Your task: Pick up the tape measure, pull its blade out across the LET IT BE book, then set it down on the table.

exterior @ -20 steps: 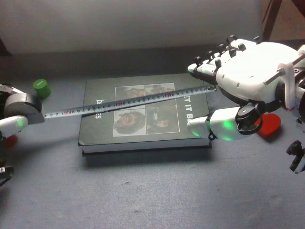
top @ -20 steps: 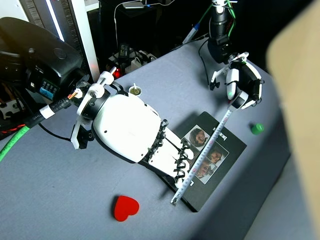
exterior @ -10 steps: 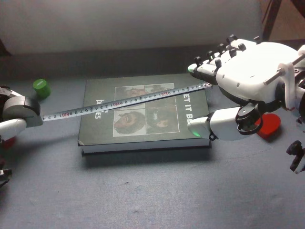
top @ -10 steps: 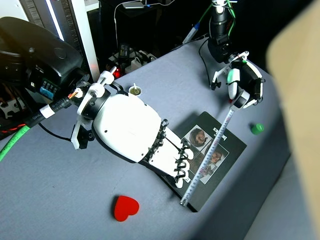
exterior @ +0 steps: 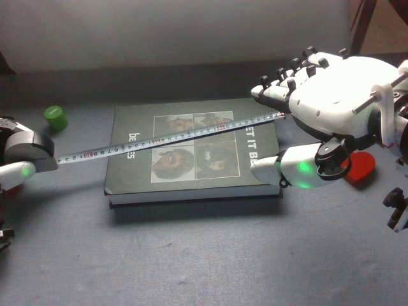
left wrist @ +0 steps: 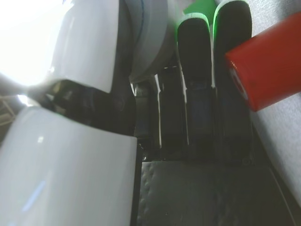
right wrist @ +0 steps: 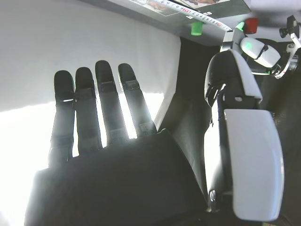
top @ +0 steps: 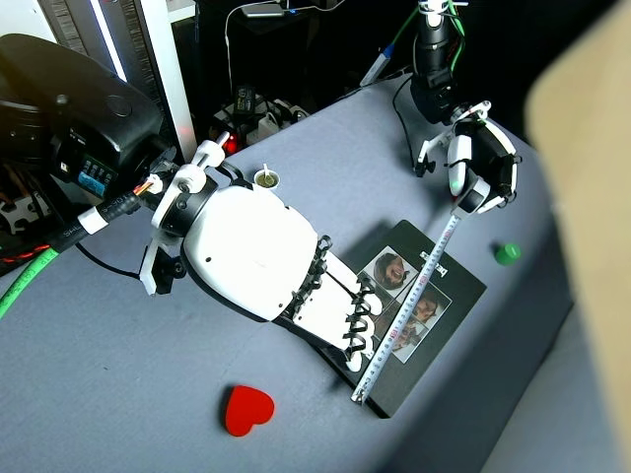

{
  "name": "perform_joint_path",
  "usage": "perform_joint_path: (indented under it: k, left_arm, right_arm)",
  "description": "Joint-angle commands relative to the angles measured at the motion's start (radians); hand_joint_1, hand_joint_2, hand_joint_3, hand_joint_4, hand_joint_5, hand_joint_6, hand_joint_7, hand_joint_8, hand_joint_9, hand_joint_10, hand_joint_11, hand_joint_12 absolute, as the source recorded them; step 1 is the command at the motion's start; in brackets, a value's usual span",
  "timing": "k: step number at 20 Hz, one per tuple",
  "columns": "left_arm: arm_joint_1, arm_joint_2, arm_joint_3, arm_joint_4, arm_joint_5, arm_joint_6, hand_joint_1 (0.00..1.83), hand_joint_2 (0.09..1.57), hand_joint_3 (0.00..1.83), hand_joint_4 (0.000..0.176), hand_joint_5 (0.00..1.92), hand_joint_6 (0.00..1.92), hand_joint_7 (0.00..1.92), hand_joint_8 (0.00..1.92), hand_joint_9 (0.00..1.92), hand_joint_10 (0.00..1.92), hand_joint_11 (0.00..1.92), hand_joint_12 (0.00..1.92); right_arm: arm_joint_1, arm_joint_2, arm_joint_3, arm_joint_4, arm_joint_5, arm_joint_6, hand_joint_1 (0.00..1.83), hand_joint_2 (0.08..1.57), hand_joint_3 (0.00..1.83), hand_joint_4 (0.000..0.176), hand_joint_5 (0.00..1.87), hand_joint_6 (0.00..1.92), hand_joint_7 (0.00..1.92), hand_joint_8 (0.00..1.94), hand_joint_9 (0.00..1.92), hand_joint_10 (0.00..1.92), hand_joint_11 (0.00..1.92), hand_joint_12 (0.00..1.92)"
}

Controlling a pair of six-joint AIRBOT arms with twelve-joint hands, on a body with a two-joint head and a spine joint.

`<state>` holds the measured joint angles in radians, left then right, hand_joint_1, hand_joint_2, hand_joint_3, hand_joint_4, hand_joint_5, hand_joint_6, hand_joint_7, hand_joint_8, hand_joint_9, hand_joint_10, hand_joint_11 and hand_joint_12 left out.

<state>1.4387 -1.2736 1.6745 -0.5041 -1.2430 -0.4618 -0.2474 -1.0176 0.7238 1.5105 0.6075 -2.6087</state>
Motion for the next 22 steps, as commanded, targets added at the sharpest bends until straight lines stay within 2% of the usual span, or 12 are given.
perform_joint_path:
  k: [1,5,10,13,18,20,21,22]
  left_arm:
    - [-0.004,-0.002,0.011,-0.039,-0.136,-0.015,1.38,1.13,0.0,0.0,0.84,0.95,0.99,0.99,0.91,1.29,0.93,1.15]
    - [-0.004,-0.003,0.013,-0.037,-0.137,-0.017,1.38,1.13,0.0,0.0,0.84,0.95,1.0,0.98,0.92,1.29,0.93,1.17]
    - [-0.006,0.0,0.008,-0.037,-0.131,-0.014,1.38,1.12,0.0,0.0,0.87,0.93,1.0,0.96,0.94,1.27,0.94,1.16]
    - [-0.006,0.004,0.004,-0.038,-0.128,0.001,1.38,1.12,0.0,0.0,0.9,0.92,0.99,0.96,0.93,1.28,0.93,1.16]
    - [-0.008,0.014,-0.014,-0.046,-0.116,0.025,1.38,1.11,0.0,0.0,0.9,0.89,1.01,0.94,0.94,1.27,0.94,1.17]
    - [-0.001,0.035,-0.047,0.026,-0.116,0.083,1.38,1.12,0.0,0.0,0.89,0.91,1.01,0.95,0.92,1.28,0.93,1.17]
    - [0.016,0.054,-0.125,-0.01,-0.118,0.059,1.38,1.12,0.0,0.0,0.89,0.91,1.0,0.95,0.92,1.28,0.93,1.17]
    - [0.019,0.059,-0.137,-0.001,-0.122,0.072,1.38,1.12,0.0,0.0,0.89,0.91,1.0,0.95,0.92,1.28,0.93,1.17]
  right_arm:
    - [0.006,0.006,-0.002,-0.058,0.023,0.007,0.13,1.1,0.0,0.0,0.13,0.0,0.2,0.0,0.17,0.0,0.0,0.59]
    - [0.007,0.007,-0.002,-0.058,0.023,0.007,0.13,1.1,0.0,0.0,0.15,0.01,0.21,0.0,0.18,0.0,0.0,0.63]
    - [0.007,0.009,-0.002,-0.058,0.023,0.007,0.12,1.1,0.0,0.0,0.13,0.0,0.2,0.0,0.17,0.0,0.0,0.59]
    - [0.007,0.009,-0.003,-0.058,0.023,0.007,0.12,1.1,0.0,0.0,0.16,0.01,0.23,0.0,0.19,0.0,0.0,0.66]
    - [0.007,0.01,-0.003,-0.058,0.023,0.007,0.12,1.1,0.0,0.0,0.16,0.0,0.22,0.0,0.19,0.0,0.0,0.65]
    - [0.007,0.01,-0.003,-0.059,0.023,0.007,0.13,1.1,0.0,0.0,0.14,0.0,0.21,0.0,0.18,0.0,0.0,0.63]
    - [0.008,0.01,-0.004,-0.059,0.023,0.007,0.12,1.1,0.0,0.0,0.14,0.0,0.21,0.0,0.18,0.0,0.0,0.63]
    - [0.008,0.01,-0.004,-0.059,0.023,0.007,0.12,1.1,0.0,0.0,0.14,0.0,0.21,0.0,0.18,0.0,0.0,0.63]
